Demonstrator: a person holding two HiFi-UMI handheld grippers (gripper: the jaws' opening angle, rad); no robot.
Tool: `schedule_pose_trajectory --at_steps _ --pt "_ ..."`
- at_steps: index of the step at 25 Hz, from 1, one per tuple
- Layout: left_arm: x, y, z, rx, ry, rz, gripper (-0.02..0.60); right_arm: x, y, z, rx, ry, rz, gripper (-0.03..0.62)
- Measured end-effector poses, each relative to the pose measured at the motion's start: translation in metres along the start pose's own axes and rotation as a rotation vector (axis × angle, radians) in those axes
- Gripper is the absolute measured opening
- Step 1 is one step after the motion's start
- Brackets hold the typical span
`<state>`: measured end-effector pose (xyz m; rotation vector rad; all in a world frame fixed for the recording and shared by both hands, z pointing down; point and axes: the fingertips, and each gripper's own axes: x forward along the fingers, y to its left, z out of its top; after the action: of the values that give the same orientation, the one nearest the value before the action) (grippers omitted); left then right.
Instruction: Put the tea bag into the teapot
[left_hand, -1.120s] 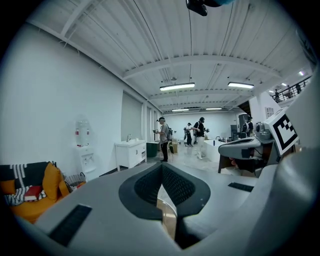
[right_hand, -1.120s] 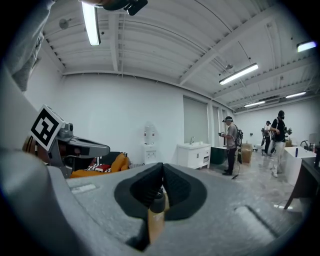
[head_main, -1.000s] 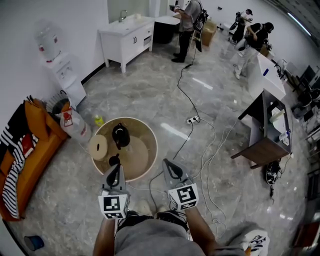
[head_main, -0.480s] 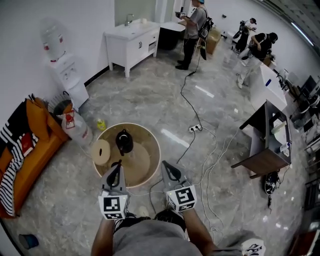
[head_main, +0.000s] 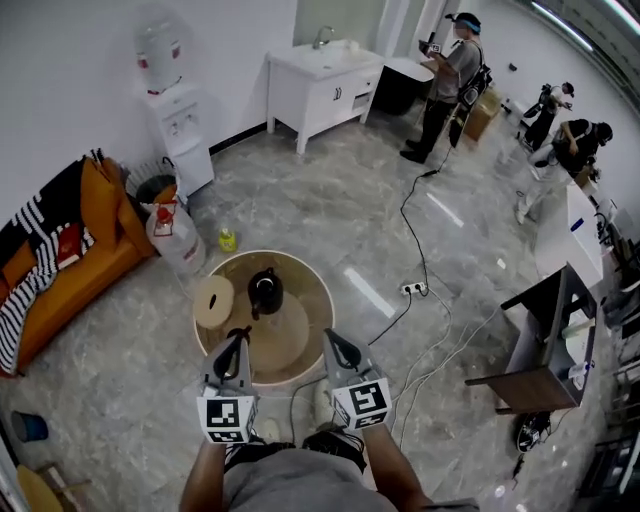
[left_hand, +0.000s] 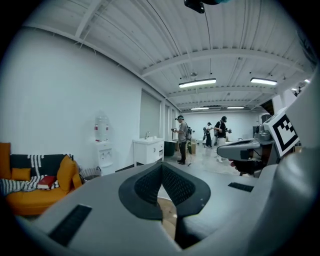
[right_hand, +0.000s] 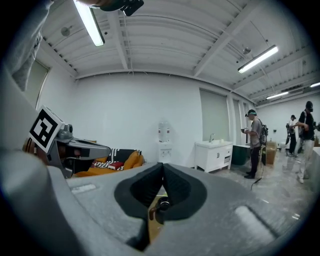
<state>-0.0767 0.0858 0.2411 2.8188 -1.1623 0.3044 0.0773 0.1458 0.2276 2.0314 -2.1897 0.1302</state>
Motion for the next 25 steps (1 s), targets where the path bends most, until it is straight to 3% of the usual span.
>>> schedule_pose_trajectory --at_steps 8,13,19,25 --pt "0.060 0.007 -0.023 -0.035 0.055 0.146 0.015 0.078 -0.036 -0.037 -0.003 0.078 0.190 0.002" --pt "0.093 0.008 -0.059 -0.077 0.100 0.213 0.014 0.118 -0.054 -0.071 0.011 0.122 0.271 0.002" --pt "0.123 0.019 -0.107 -0.095 0.140 0.261 0.014 0.161 -0.055 -0.129 0.000 0.179 0.354 0.002" --pt "0.149 0.023 -0.166 -0.131 0.177 0.261 0.015 0.195 -0.045 -0.196 -0.005 0.234 0.401 0.002"
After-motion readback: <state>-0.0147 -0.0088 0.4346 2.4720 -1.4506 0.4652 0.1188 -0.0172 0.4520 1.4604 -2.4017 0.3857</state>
